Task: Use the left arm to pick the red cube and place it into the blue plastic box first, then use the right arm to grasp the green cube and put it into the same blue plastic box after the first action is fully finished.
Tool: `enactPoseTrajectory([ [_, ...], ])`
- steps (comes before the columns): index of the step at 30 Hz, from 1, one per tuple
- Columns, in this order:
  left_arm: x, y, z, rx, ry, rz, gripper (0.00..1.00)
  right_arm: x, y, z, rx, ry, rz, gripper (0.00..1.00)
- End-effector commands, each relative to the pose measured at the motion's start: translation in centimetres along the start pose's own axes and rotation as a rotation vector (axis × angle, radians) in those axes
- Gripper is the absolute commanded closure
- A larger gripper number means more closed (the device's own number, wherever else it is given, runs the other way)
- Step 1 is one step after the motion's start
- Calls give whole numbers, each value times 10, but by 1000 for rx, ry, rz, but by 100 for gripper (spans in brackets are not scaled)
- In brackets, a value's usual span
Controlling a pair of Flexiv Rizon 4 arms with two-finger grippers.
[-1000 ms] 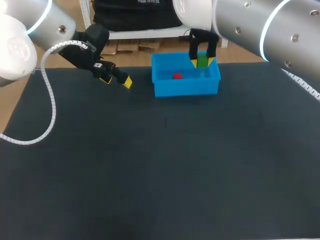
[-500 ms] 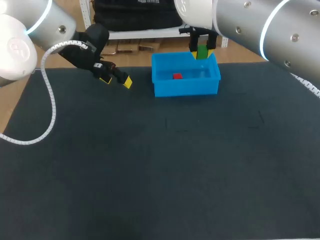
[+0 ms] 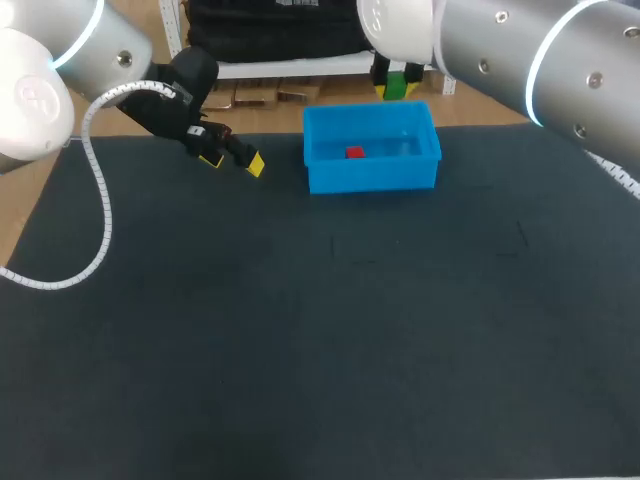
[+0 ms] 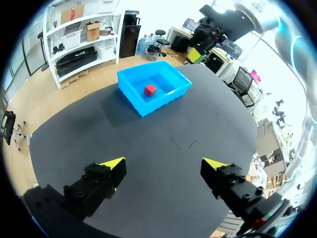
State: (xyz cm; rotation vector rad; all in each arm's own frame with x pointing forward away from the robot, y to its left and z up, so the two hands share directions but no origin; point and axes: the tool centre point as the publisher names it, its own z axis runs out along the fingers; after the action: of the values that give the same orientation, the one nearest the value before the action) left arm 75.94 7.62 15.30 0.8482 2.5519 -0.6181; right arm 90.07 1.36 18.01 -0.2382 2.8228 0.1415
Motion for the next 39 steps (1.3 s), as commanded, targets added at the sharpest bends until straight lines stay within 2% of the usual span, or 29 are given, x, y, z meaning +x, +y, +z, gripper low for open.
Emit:
enactPoseTrajectory([
  [1, 1, 1, 0, 3, -4, 2, 0, 5, -6, 6, -15, -35, -3, 100],
  [14, 1, 1, 0, 3, -4, 2, 0, -11, -10, 20, -39, -121, -32, 100],
  [39, 1, 1, 0, 3, -4, 2, 0, -21, -6, 54, -80, -216, -79, 100],
])
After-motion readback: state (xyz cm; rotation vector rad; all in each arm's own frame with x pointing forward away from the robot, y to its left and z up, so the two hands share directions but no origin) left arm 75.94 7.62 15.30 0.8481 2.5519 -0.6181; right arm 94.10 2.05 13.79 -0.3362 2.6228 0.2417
